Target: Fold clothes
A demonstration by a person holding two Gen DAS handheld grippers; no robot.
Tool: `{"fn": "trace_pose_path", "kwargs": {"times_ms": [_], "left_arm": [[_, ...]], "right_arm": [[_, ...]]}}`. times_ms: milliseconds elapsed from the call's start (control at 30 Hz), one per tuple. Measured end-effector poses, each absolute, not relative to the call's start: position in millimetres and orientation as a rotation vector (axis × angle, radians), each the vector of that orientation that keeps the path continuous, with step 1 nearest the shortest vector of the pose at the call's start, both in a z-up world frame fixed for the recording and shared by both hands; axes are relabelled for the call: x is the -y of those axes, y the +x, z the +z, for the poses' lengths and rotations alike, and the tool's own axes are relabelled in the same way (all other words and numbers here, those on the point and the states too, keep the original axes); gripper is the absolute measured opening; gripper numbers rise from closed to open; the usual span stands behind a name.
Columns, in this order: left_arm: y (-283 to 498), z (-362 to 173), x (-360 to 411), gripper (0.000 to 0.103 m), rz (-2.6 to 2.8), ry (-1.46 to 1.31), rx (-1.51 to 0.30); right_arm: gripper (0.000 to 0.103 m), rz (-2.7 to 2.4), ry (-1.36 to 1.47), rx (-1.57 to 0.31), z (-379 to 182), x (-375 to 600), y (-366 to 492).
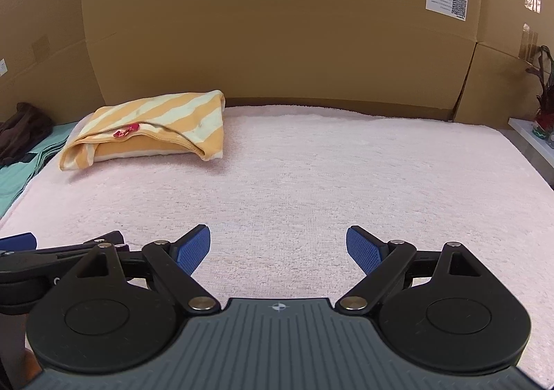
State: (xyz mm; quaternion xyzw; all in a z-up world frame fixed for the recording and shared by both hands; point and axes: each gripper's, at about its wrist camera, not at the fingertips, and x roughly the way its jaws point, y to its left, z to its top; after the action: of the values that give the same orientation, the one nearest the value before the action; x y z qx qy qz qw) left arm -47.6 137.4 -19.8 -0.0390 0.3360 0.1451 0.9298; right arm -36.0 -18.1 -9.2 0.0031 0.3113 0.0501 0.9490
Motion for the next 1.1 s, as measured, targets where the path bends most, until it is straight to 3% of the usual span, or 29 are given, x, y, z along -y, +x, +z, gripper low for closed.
{"fn": "trace_pose_path", "kwargs": {"times_ms": [1100], "left_arm": [[-50, -23, -174, 0.102, 0.388, -0.097, -0.704]], "right_arm": [[0.089, 0.153, 0.003, -0.621, -12, -15, -25]]}}
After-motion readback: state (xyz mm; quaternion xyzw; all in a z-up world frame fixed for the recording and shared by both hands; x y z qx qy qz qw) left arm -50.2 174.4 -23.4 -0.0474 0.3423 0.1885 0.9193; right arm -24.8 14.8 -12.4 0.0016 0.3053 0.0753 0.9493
